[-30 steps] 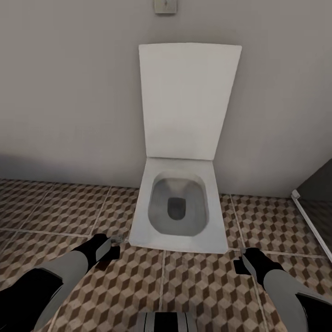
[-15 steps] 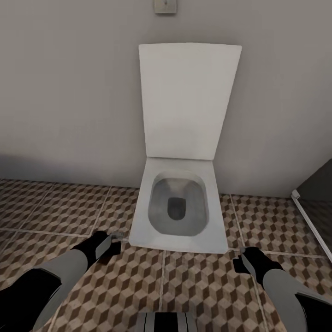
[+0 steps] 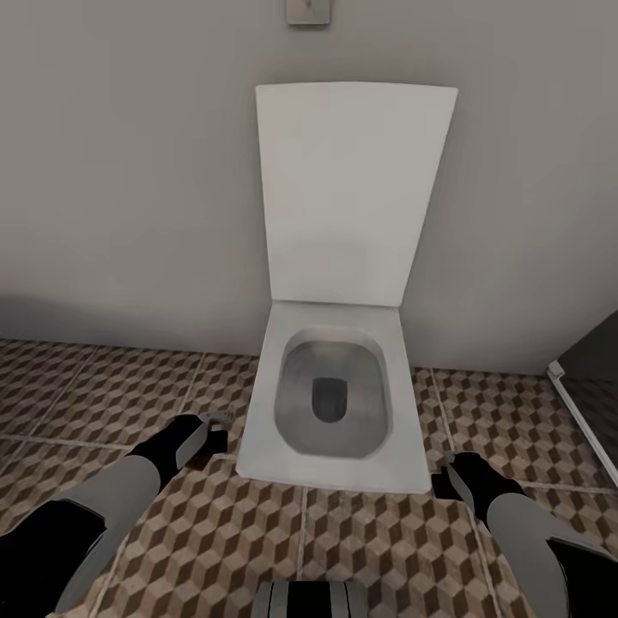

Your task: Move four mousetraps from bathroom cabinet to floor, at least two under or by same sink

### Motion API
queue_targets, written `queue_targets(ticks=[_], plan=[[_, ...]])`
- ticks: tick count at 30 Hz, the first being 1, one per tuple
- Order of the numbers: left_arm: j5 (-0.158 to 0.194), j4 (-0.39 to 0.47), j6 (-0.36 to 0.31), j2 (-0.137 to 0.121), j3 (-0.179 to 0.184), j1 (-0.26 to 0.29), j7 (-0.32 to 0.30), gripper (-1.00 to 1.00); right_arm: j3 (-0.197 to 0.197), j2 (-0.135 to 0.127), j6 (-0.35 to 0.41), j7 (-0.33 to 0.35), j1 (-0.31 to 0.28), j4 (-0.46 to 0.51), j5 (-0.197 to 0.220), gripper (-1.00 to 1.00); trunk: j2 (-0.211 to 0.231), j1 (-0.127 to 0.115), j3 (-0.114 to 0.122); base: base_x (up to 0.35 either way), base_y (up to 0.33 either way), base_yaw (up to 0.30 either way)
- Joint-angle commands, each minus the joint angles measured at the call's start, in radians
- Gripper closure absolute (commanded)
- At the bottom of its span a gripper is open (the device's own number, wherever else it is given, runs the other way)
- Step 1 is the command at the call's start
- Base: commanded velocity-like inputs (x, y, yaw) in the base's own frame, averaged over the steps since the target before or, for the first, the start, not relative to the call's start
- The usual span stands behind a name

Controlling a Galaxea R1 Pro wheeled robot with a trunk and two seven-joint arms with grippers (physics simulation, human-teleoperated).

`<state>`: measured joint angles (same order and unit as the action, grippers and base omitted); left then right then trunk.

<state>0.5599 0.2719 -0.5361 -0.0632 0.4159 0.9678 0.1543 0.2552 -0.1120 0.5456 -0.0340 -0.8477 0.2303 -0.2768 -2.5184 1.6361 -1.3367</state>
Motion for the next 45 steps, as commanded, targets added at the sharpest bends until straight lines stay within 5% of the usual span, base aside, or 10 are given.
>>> queue_targets(ticks=[1,29,45], plan=[[0.010,0.004,-0.005,-0.001,0.007,0.000,0.007,1.00,0.009,0.000,0.004,0.003,0.000,0.001,-0.009,1.00,0.000,0.000,-0.001,0.020,0.000,0.000],[0.009,0.006,0.005,-0.008,0.007,0.000,0.007,1.00,0.009,-0.005,-0.030,-0.092,-0.002,0.004,-0.012,1.00,0.000,0.000,-0.001,0.097,0.000,0.000],[0.009,0.006,0.001,-0.006,0.005,0.000,0.006,1.00,0.007,-0.003,-0.032,-0.090,-0.002,0.004,-0.011,1.00,-0.004,0.007,-0.063,0.000,0.000,0.000]])
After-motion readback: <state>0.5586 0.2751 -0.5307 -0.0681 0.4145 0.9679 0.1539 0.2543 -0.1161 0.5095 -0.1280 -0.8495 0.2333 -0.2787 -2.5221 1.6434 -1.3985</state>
